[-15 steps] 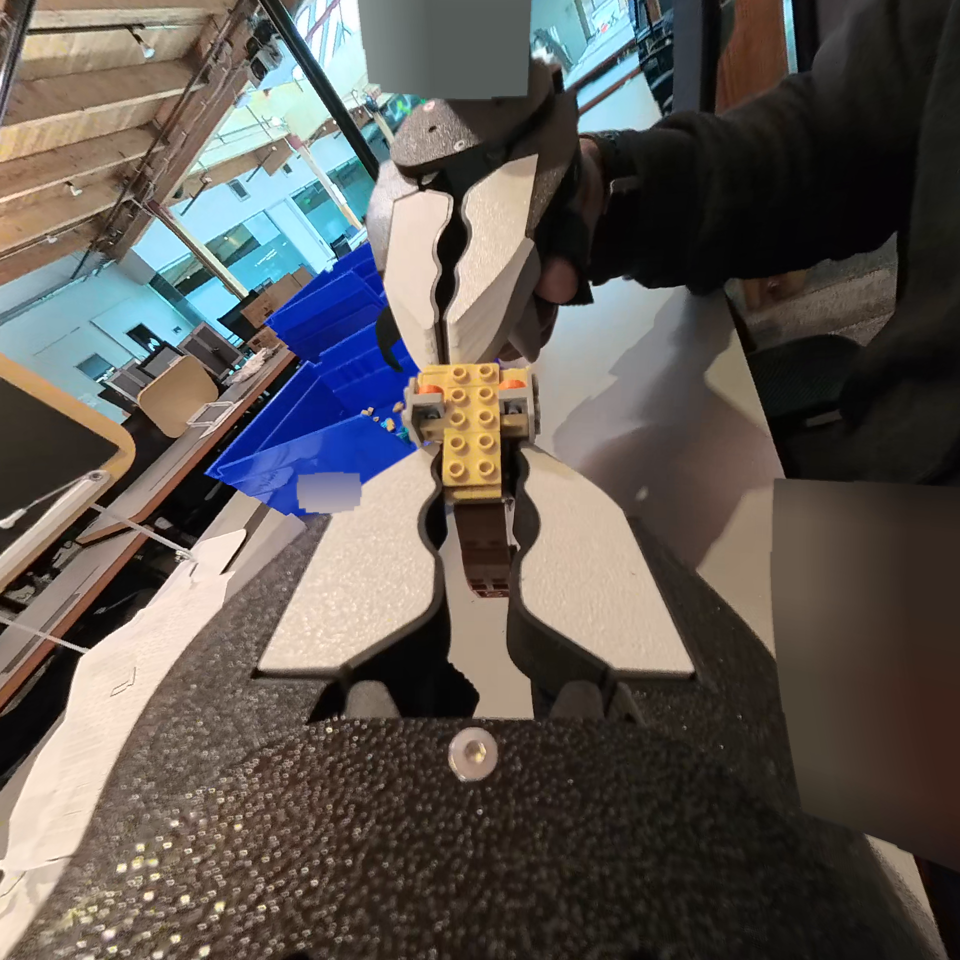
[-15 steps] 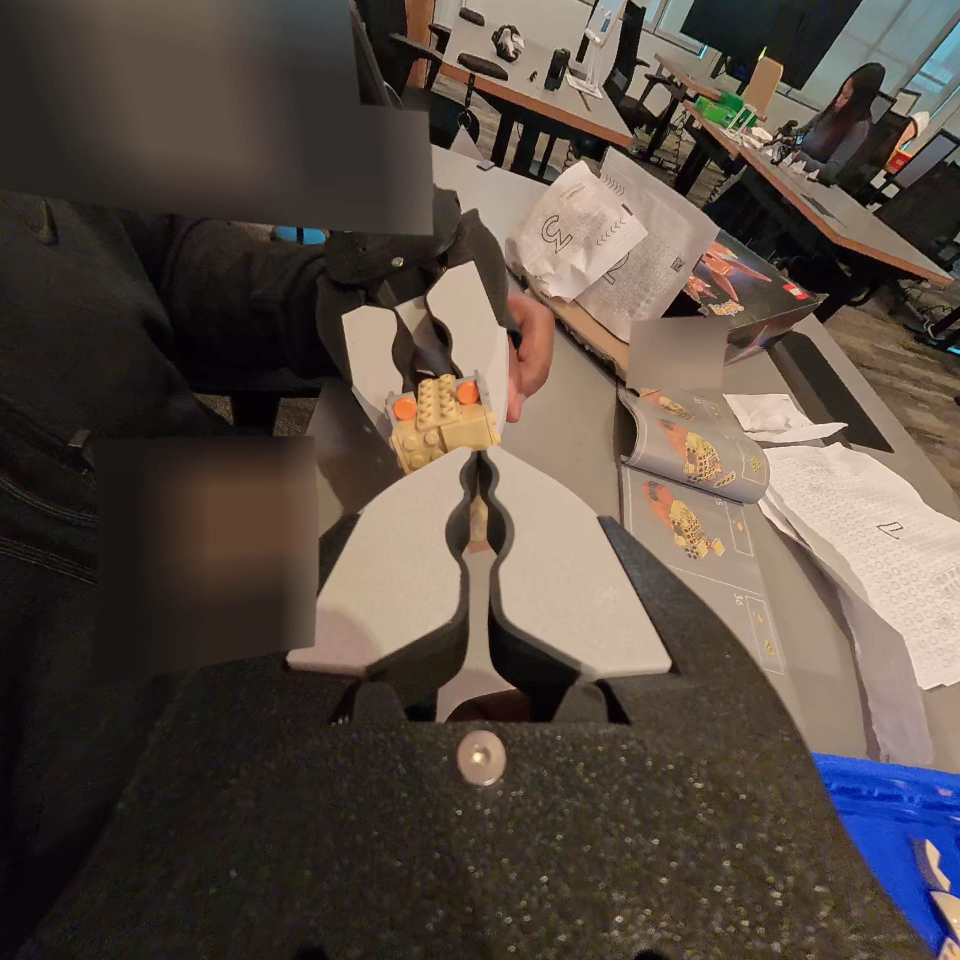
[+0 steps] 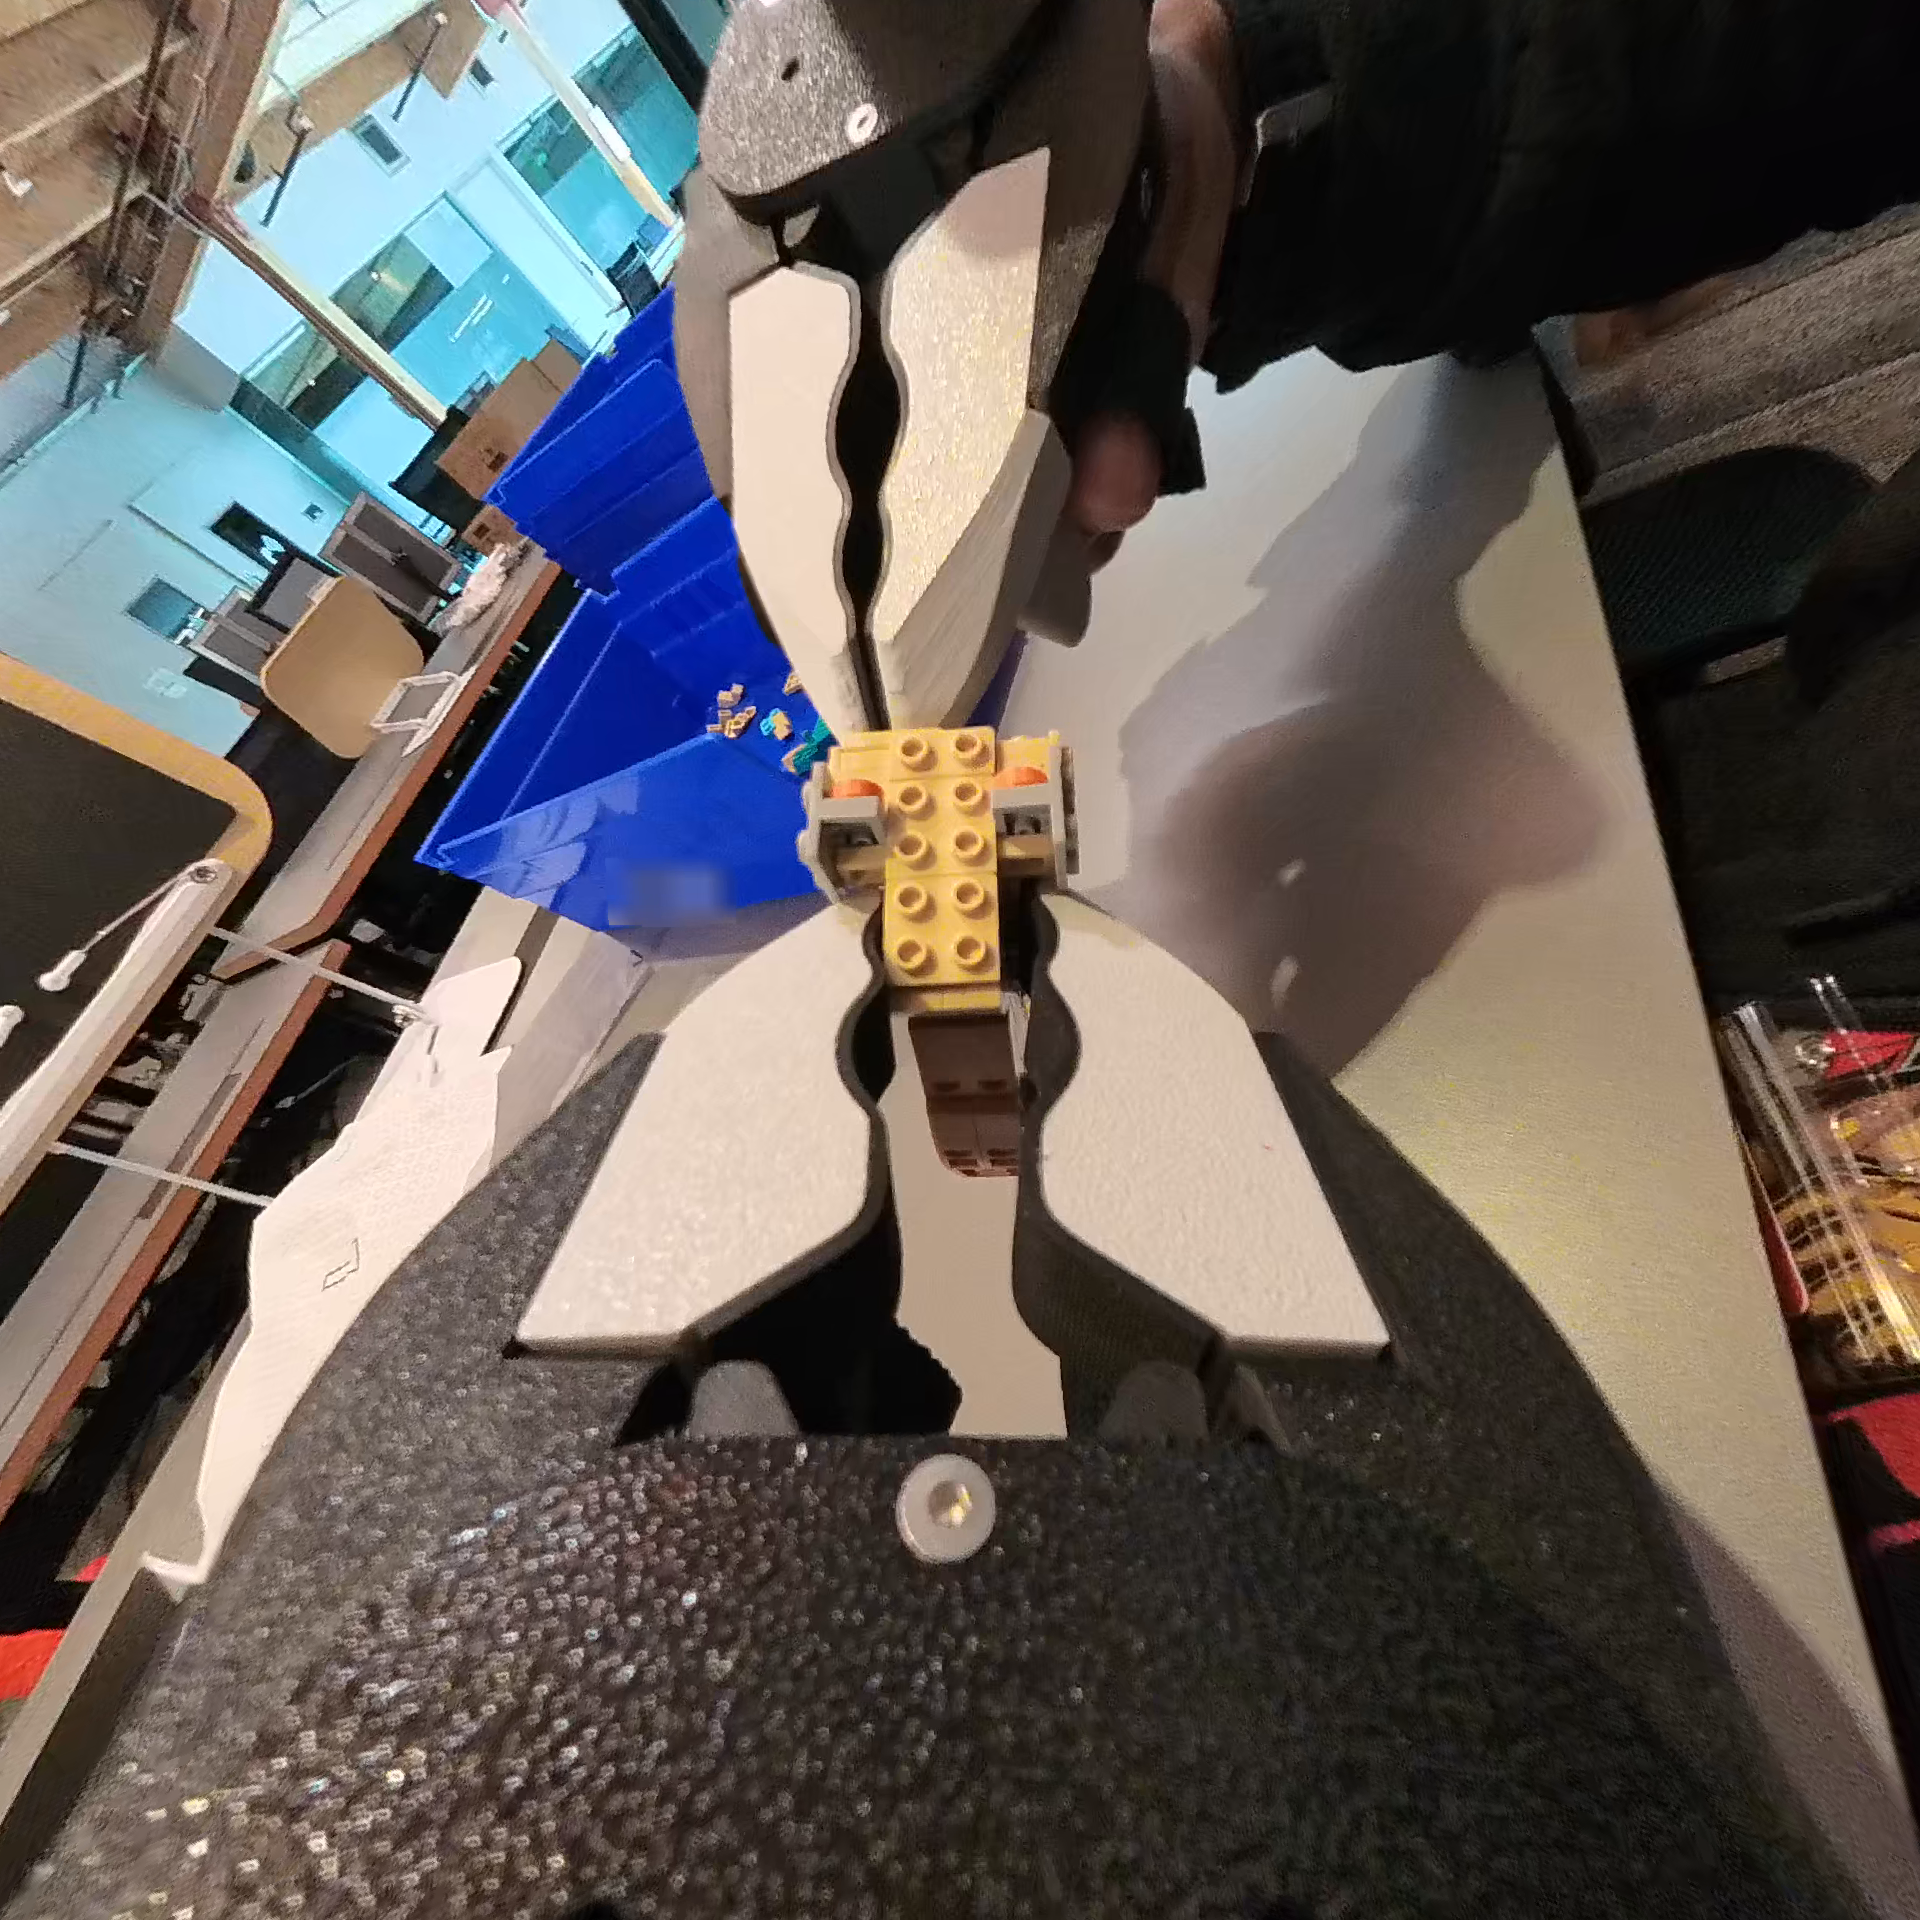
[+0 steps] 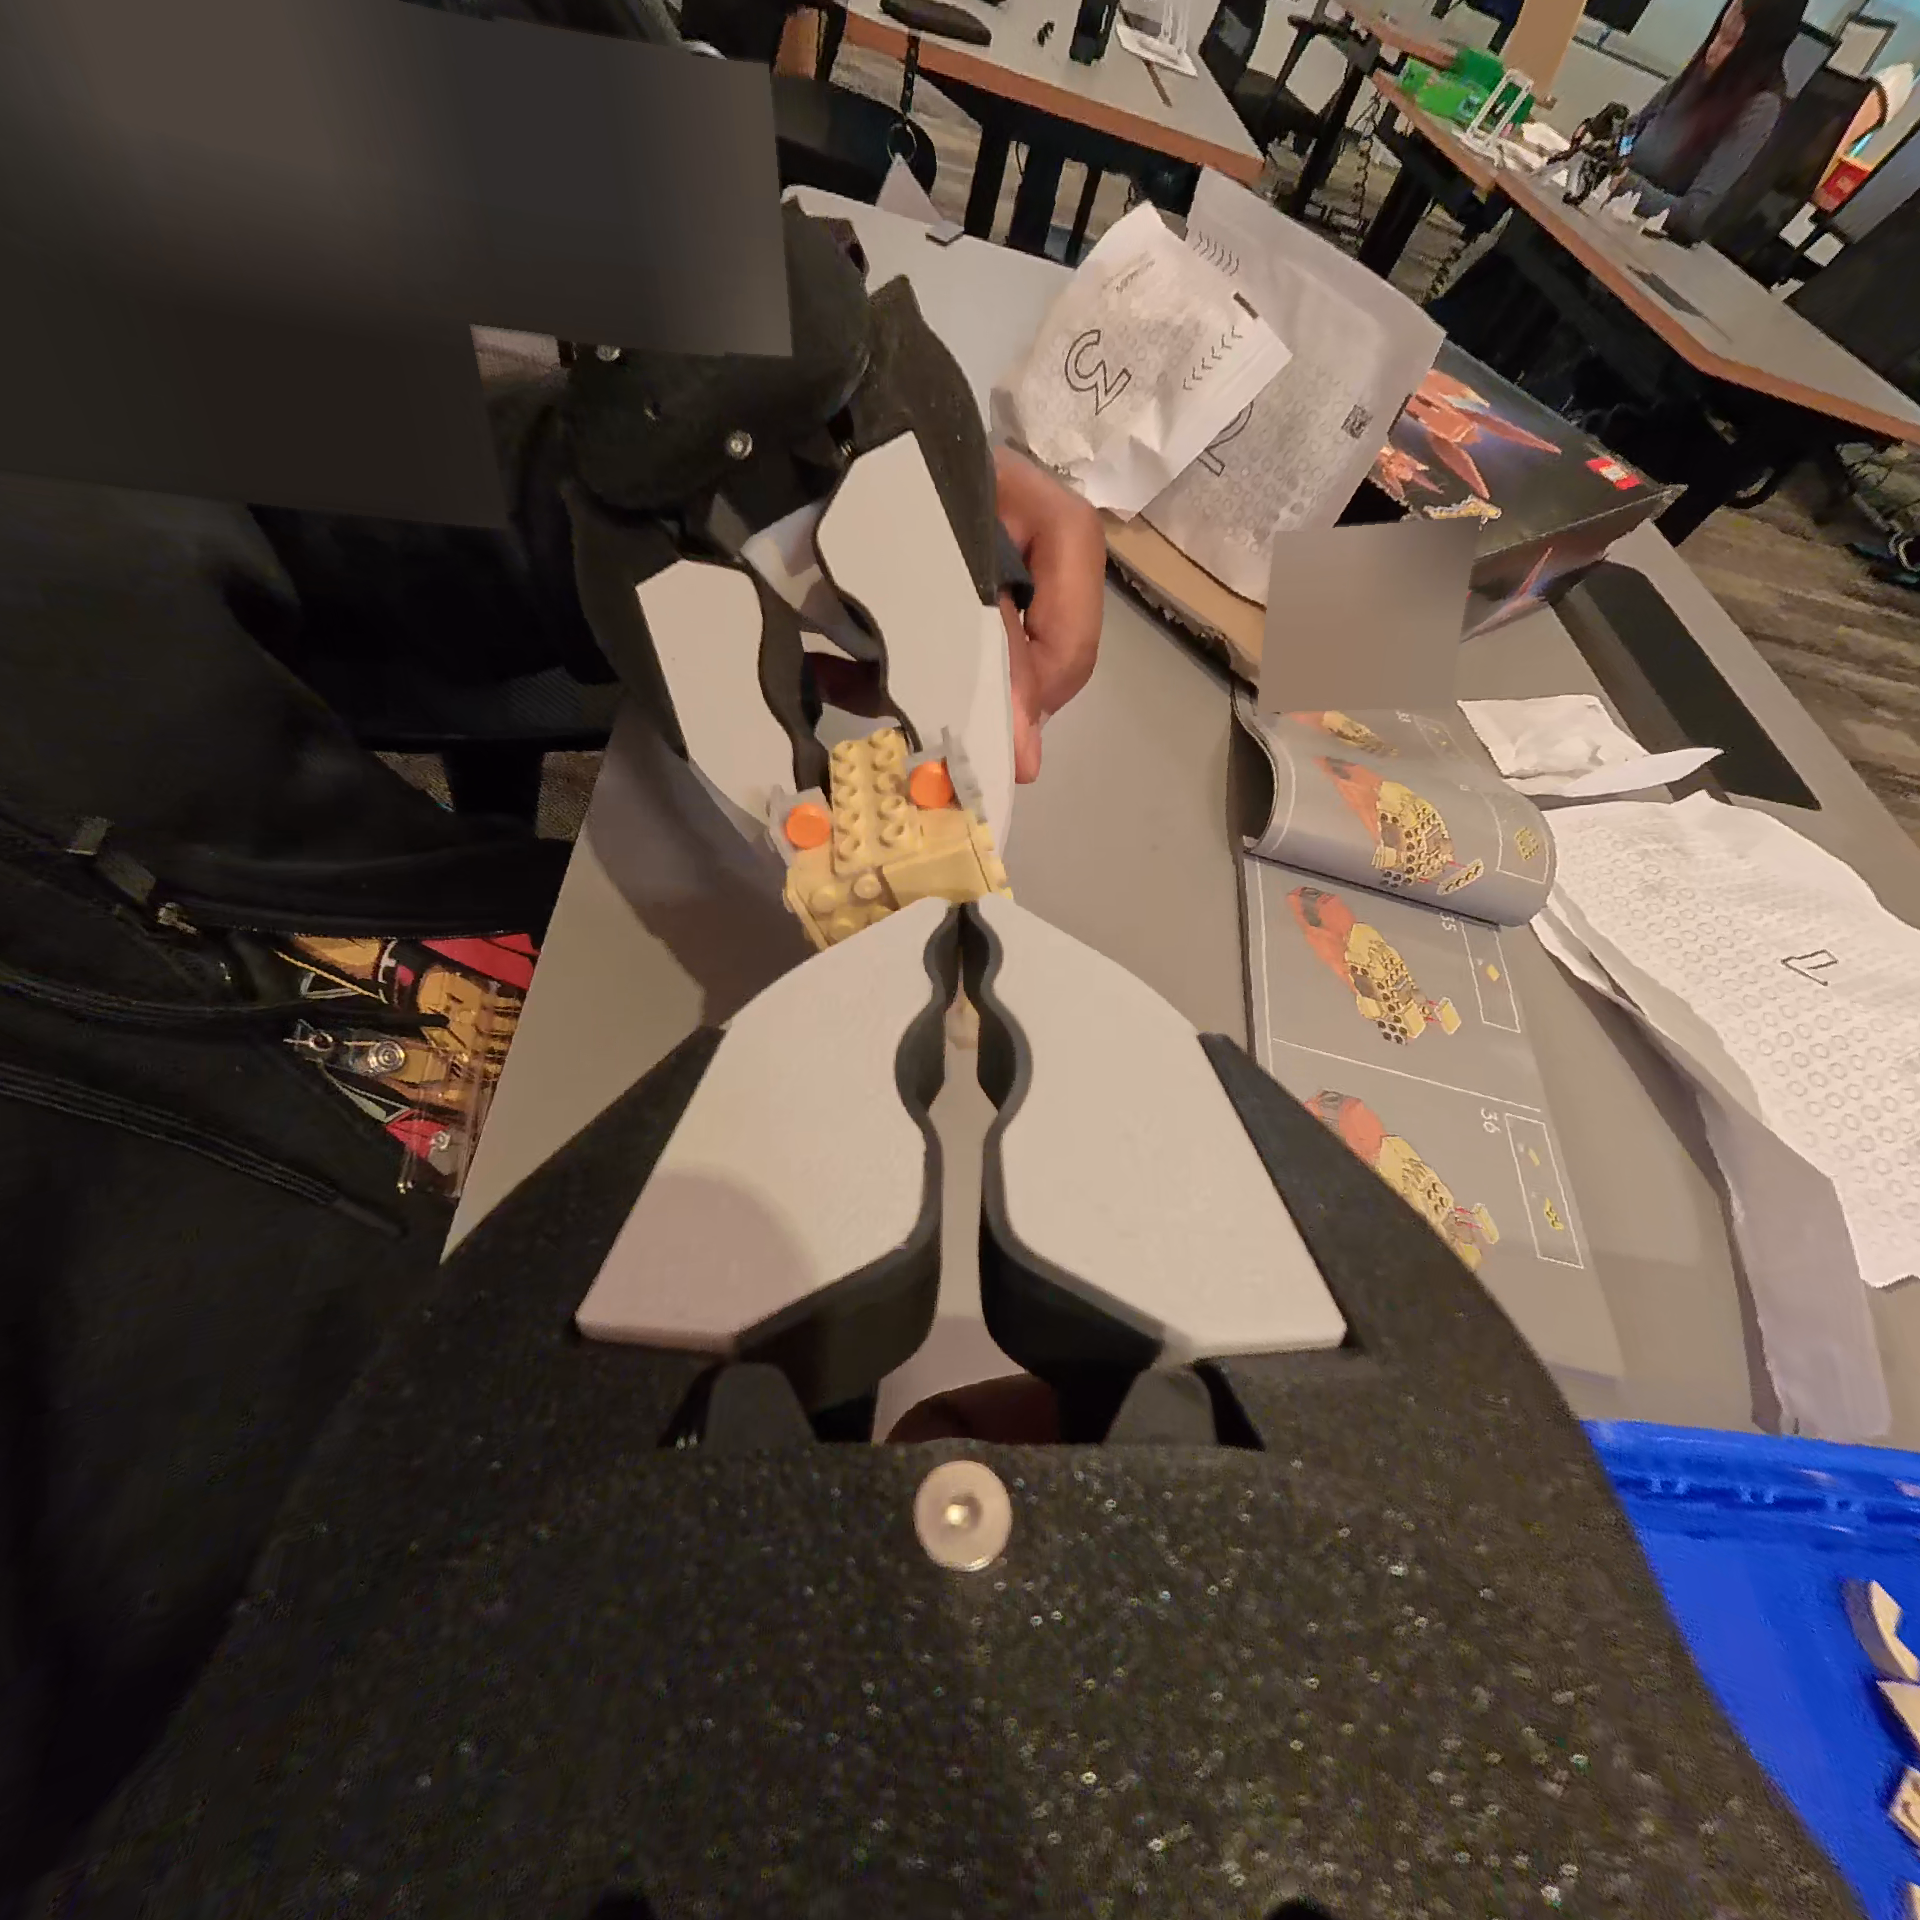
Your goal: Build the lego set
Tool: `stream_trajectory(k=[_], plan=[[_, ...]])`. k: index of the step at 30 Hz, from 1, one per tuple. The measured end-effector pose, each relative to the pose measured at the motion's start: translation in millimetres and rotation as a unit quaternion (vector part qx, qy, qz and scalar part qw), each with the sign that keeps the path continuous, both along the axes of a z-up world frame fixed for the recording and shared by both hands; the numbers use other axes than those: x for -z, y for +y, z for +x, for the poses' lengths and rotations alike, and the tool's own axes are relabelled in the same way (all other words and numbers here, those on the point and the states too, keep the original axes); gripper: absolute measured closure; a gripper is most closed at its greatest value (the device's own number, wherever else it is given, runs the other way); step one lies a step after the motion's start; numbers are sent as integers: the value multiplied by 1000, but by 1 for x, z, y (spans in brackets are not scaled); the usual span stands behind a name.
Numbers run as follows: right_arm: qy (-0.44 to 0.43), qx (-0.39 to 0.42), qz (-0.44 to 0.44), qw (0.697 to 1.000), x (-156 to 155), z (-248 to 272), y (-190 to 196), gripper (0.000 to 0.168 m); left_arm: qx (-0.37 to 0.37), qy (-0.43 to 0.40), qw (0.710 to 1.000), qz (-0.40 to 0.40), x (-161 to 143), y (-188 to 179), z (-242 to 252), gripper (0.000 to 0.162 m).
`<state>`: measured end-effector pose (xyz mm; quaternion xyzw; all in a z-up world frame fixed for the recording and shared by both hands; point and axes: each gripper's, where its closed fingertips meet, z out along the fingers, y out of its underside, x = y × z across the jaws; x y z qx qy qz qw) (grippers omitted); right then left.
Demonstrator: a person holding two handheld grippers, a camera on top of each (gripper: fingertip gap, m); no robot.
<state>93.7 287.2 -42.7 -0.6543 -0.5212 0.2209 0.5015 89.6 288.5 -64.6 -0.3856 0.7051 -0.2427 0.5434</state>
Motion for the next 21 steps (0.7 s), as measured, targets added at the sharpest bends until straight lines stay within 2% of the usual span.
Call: stream_trajectory(k=[9, 21], plan=[[30, 0, 33, 999, -2, 4, 0, 168, 11, -6, 1000, -13, 8, 4, 1, 141], [62, -16, -2, 998, 2, -1, -5, 168, 13, 10, 1000, 7, 10, 0, 1, 141]])
